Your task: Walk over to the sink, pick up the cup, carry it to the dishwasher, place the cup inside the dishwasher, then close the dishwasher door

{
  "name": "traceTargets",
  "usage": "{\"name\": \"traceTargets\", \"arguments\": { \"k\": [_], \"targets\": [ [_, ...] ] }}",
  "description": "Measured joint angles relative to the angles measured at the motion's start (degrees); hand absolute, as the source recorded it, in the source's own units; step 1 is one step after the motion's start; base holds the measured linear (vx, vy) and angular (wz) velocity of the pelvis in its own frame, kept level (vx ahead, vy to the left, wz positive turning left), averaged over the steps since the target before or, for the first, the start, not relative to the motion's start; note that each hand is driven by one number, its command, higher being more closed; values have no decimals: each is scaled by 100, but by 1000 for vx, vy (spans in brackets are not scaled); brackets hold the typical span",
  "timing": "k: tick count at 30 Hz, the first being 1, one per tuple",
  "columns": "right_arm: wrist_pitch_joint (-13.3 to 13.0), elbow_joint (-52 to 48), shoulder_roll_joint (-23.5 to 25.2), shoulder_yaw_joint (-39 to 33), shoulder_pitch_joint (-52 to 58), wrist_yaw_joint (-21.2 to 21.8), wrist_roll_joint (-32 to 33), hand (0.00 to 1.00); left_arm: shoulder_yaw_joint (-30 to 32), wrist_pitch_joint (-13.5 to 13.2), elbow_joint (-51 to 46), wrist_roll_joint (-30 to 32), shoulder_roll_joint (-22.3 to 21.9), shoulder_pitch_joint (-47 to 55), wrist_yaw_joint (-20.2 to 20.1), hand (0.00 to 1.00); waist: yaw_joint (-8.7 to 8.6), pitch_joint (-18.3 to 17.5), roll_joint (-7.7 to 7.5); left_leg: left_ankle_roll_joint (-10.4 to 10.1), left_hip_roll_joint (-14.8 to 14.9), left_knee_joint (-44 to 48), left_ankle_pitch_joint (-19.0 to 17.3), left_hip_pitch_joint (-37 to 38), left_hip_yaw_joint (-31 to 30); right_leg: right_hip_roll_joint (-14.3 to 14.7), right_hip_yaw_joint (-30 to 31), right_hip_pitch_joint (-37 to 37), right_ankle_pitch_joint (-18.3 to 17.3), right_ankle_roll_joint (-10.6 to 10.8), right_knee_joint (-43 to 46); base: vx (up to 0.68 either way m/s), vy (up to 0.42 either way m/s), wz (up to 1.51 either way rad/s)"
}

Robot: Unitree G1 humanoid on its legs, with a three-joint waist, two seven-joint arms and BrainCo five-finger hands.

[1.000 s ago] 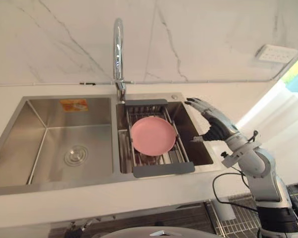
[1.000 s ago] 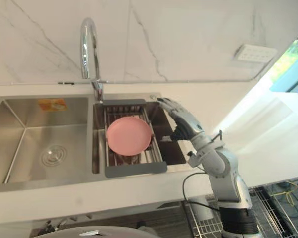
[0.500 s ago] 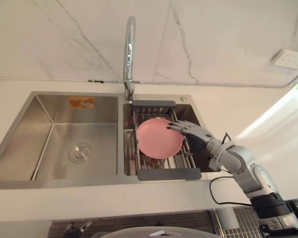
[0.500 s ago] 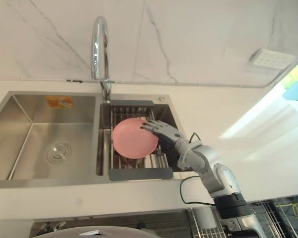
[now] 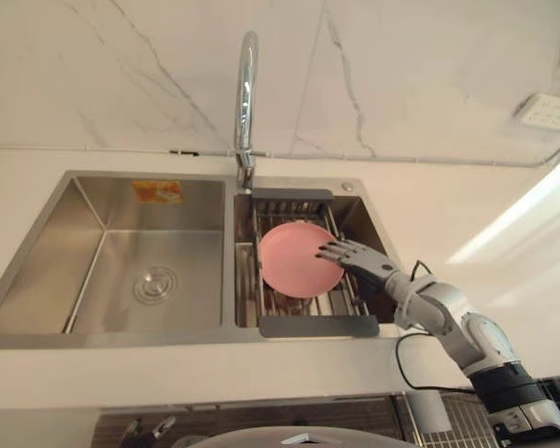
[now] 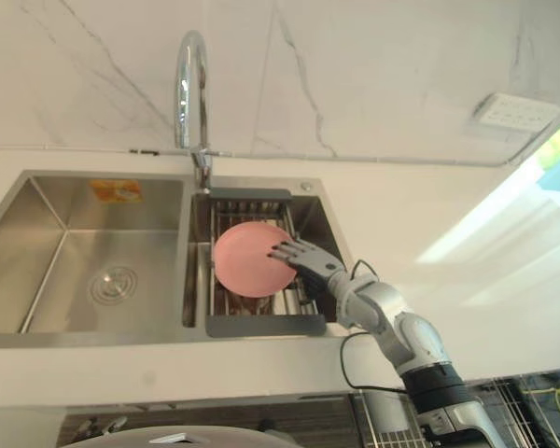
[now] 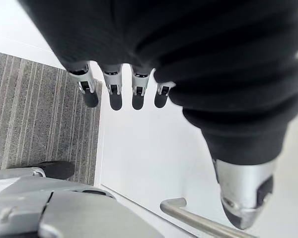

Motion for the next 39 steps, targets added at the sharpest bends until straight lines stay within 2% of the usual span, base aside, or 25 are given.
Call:
{"name": "traceTargets", "arguments": {
  "k": [13, 20, 21, 24, 27, 33, 39],
  "targets": [
    [-126, 456, 15, 343, -59, -252, -851, 0, -50, 6, -2, 1, -1, 53, 3, 0, 52, 24, 36, 4, -2, 9, 7, -49, -13, -6, -18, 4, 5, -4, -23, -39, -17, 1],
    [-81, 665, 42, 489, -102, -696, -1263, 0, -108, 5, -2, 0, -1, 59, 10, 0, 81, 54, 81, 5, -4, 4, 10, -62, -34, -9, -40, 0, 4, -4, -3, 0, 0, 0],
    [-69, 697, 53, 513, -102, -795, -1369, 100, -138, 5, -2, 0, -2, 59, 11, 0, 85, 55, 81, 4, -3, 3, 12, -65, -42, -9, -47, 0, 4, -3, -4, 0, 0, 0],
    [-24, 897, 87, 597, -114, -1012, -1523, 100, -213, 5, -3, 0, -1, 58, 12, 0, 91, 54, 79, 4, -5, 0, 18, -65, -54, -10, -54, 5, 4, -3, -3, 0, 0, 0],
    [139, 947, 308, 621, -148, -1390, -1598, 100, -221, 5, -4, 0, -3, 59, 13, 0, 82, 54, 80, 2, -4, -7, 36, -65, -66, -9, -61, 5, 4, -3, -3, 0, 0, 0],
    [403, 1070, 468, 620, -180, -1874, -1790, 100, -222, 5, -5, -2, -2, 66, 19, 0, 98, 46, 68, 2, -5, -16, 63, -70, -117, -12, -115, 13, 5, -4, -6, -1, -1, 4],
    [463, 1071, 493, 608, -178, -2261, -1822, 100, -221, 5, -8, -4, -3, 82, 55, 0, 90, 52, 77, -5, -2, -16, 87, -72, -159, -14, -162, 13, 12, -13, -4, -30, -18, 4]
  ]
}}
